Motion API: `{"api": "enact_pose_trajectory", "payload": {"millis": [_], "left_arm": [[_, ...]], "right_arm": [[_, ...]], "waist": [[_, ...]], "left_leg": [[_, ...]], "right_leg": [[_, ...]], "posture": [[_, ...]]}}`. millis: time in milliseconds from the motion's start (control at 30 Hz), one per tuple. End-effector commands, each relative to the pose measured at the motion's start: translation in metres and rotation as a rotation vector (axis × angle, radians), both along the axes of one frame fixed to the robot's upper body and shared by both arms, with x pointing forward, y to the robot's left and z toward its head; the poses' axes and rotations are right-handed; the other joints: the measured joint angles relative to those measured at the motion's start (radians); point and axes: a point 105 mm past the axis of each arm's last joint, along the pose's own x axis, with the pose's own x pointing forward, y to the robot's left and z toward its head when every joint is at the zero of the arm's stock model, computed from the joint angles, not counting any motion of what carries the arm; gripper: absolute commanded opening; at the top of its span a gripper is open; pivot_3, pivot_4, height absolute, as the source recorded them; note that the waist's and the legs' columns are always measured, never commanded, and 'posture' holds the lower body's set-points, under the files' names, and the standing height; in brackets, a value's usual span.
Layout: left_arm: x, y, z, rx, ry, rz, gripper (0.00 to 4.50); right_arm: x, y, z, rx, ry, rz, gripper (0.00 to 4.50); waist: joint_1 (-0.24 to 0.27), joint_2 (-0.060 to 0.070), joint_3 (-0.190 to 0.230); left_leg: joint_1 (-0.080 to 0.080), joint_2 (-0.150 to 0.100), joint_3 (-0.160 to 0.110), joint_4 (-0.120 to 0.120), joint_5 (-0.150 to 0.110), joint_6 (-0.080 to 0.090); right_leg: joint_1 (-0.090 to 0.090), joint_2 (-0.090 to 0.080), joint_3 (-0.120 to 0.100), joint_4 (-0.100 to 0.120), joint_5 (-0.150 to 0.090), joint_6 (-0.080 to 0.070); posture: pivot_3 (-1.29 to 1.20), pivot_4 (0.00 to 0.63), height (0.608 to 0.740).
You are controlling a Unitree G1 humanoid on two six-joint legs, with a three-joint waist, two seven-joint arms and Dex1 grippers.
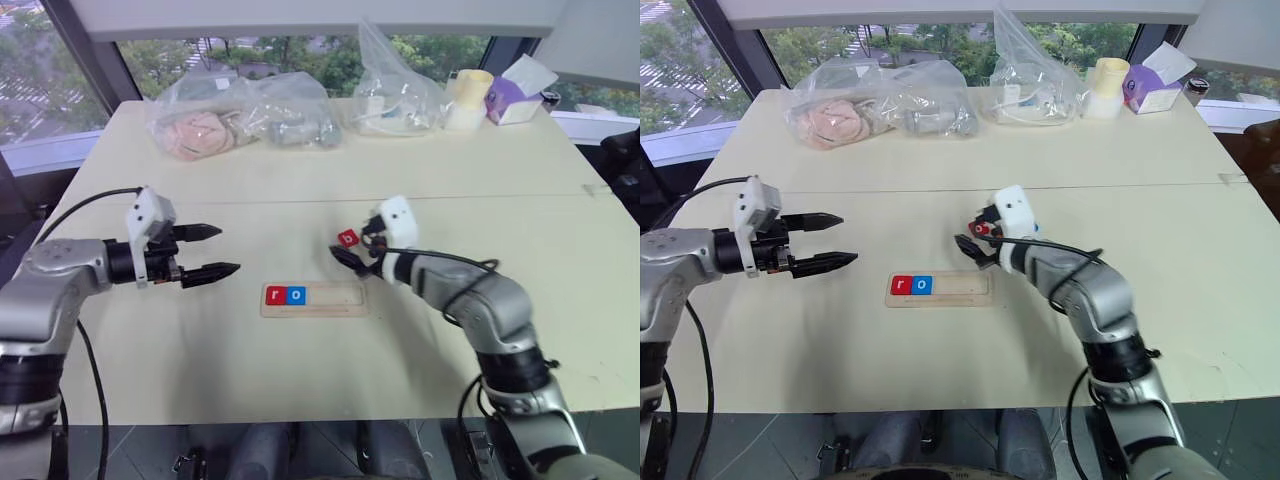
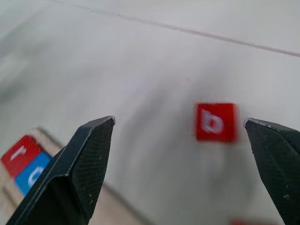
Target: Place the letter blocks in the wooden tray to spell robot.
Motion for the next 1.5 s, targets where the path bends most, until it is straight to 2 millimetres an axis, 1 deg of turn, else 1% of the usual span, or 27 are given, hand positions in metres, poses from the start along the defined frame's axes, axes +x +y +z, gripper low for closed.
{"api": "enact_pose_trajectory", "payload": {"millis": [33, 100, 200, 300, 367, 467, 633, 667, 733, 800, 833, 933, 1033, 1133, 1200, 1333, 1400, 1500], "left_arm": [[-0.009, -0.006, 0.009, -0.055, -0.023, 0.049, 4.47], [-0.012, -0.007, 0.005, -0.061, -0.018, 0.078, 4.47], [-0.018, -0.010, -0.001, -0.063, -0.011, 0.107, 4.47], [-0.018, -0.012, -0.002, -0.061, -0.017, 0.126, 4.47], [-0.017, -0.012, -0.001, -0.061, -0.021, 0.134, 4.47], [-0.017, -0.013, -0.001, -0.055, -0.024, 0.135, 4.50], [-0.018, -0.021, 0.002, -0.051, -0.032, 0.104, 4.50], [-0.018, -0.023, 0.003, -0.050, -0.035, 0.097, 4.50], [-0.018, -0.028, 0.005, -0.040, -0.043, 0.071, 4.50], [-0.017, -0.036, 0.007, -0.029, -0.056, 0.035, 4.50], [-0.016, -0.041, 0.009, -0.026, -0.064, 0.017, 4.50], [-0.014, -0.055, 0.012, -0.030, -0.080, -0.042, 4.50], [-0.014, -0.070, 0.013, -0.067, -0.077, -0.099, 4.50], [-0.014, -0.082, 0.009, -0.074, -0.067, -0.146, 4.50], [-0.012, -0.086, 0.006, -0.086, -0.056, -0.163, 4.50], [-0.006, -0.089, -0.002, -0.093, -0.033, -0.191, 4.50], [-0.006, -0.090, -0.005, -0.089, -0.023, -0.209, 4.50], [-0.006, -0.091, -0.008, -0.083, -0.017, -0.226, 4.50]], "right_arm": [[0.013, 0.003, 0.004, -0.045, -0.042, -0.033, 4.50], [0.018, 0.004, 0.001, -0.057, -0.038, -0.049, 4.50], [0.027, 0.003, -0.010, -0.077, -0.026, -0.106, 4.50], [0.031, 0.004, -0.019, -0.081, -0.009, -0.124, 4.50], [0.032, 0.009, -0.023, -0.064, 0.002, -0.115, 4.50], [0.033, 0.013, -0.023, -0.055, -0.010, -0.114, 3.64], [0.038, 0.013, -0.016, -0.052, -0.041, -0.147, 1.14], [0.040, 0.011, -0.013, -0.055, -0.055, -0.156, 1.15], [0.044, 0.005, 0.003, -0.050, -0.120, -0.188, 1.15], [0.045, -0.008, 0.022, -0.087, -0.214, -0.234, 1.15], [0.043, -0.015, 0.028, -0.095, -0.236, -0.258, 1.15], [0.029, -0.045, 0.037, -0.081, -0.232, -0.350, 1.15], [0.001, -0.071, 0.035, -0.072, -0.185, -0.443, 1.15], [-0.032, -0.086, 0.027, -0.041, -0.104, -0.537, 1.15], [-0.051, -0.091, 0.021, 0.010, -0.059, -0.604, 1.15], [-0.083, -0.091, 0.001, 0.016, 0.046, -0.611, 1.15], [-0.096, -0.085, -0.007, 0.032, 0.097, -0.598, 1.15], [-0.107, -0.078, -0.012, 0.050, 0.132, -0.586, 1.15]], "waist": [[0.000, 0.000, 0.000], [-0.001, 0.000, 0.000], [-0.003, 0.000, 0.000], [-0.003, 0.000, 0.000], [-0.003, 0.000, 0.000], [-0.004, 0.000, 0.000], [-0.006, 0.000, 0.000], [-0.006, 0.000, 0.000], [-0.006, 0.000, 0.000], [-0.001, 0.001, 0.000], [0.002, 0.001, 0.000], [0.005, 0.000, 0.000], [0.005, 0.000, 0.000], [0.000, 0.000, 0.000], [-0.004, 0.001, 0.000], [-0.001, 0.002, -0.001], [0.000, 0.002, -0.001], [0.000, 0.002, -0.001]], "left_leg": [[0.000, 0.000, 0.000, 0.000, 0.000, 0.000], [0.000, 0.000, 0.000, 0.000, 0.000, -0.001], [0.001, 0.001, 0.000, 0.000, 0.002, -0.003], [0.001, 0.001, 0.000, 0.000, 0.002, -0.004], [0.003, 0.002, 0.000, 0.000, 0.002, -0.004], [0.006, 0.002, 0.000, 0.000, 0.002, -0.004], [0.006, 0.005, 0.001, -0.001, 0.003, -0.004], [0.006, 0.007, 0.002, -0.001, 0.003, -0.004], [0.006, 0.008, 0.002, -0.001, 0.003, -0.005], [0.006, 0.010, 0.003, -0.001, 0.003, -0.005], [0.006, 0.011, 0.003, -0.001, 0.003, -0.005], [0.005, 0.011, 0.003, -0.001, 0.003, -0.006], [0.005, 0.012, 0.003, -0.002, 0.003, -0.006], [0.004, 0.012, 0.004, -0.004, 0.003, -0.006], [0.004, 0.014, 0.006, -0.005, 0.003, -0.006], [0.005, 0.018, 0.007, -0.005, 0.003, -0.006], [0.005, 0.018, 0.007, -0.004, 0.003, -0.006], [0.005, 0.017, 0.008, -0.004, 0.003, -0.006]], "right_leg": [[0.000, 0.000, 0.000, 0.000, 0.000, 0.000], [0.000, 0.000, 0.000, 0.000, 0.001, 0.000], [0.000, 0.001, 0.001, 0.000, 0.002, -0.002], [0.000, 0.002, 0.001, 0.002, 0.002, -0.002], [0.001, 0.003, 0.001, 0.002, 0.002, -0.003], [0.002, 0.005, 0.002, 0.002, 0.002, -0.004], [0.001, 0.008, 0.004, 0.002, 0.003, -0.005], [0.000, 0.010, 0.005, 0.002, 0.004, -0.006], [0.000, 0.011, 0.005, 0.002, 0.004, -0.007], [0.000, 0.012, 0.005, 0.002, 0.005, -0.009], [-0.001, 0.013, 0.005, 0.002, 0.005, -0.009], [0.000, 0.014, 0.005, 0.001, 0.005, -0.009], [0.000, 0.014, 0.005, -0.001, 0.005, -0.009], [-0.001, 0.014, 0.005, -0.001, 0.005, -0.009], [-0.004, 0.015, 0.006, 0.000, 0.006, -0.010], [-0.004, 0.018, 0.006, 0.000, 0.006, -0.016], [-0.004, 0.018, 0.006, 0.000, 0.005, -0.017], [-0.004, 0.017, 0.006, -0.001, 0.005, -0.017]], "posture": [[0.00, 0.150, 0.740], [0.00, 0.150, 0.740], [0.00, 0.150, 0.740], [0.00, 0.150, 0.740], [0.00, 0.150, 0.740], [0.00, 0.150, 0.740], [0.00, 0.150, 0.740], [0.00, 0.150, 0.740], [0.00, 0.150, 0.740], [0.00, 0.150, 0.740], [0.00, 0.150, 0.740], [0.00, 0.150, 0.740], [0.00, 0.150, 0.740], [0.00, 0.150, 0.740], [0.00, 0.150, 0.740], [0.00, 0.150, 0.740], [0.00, 0.150, 0.740], [0.00, 0.150, 0.740]]}}
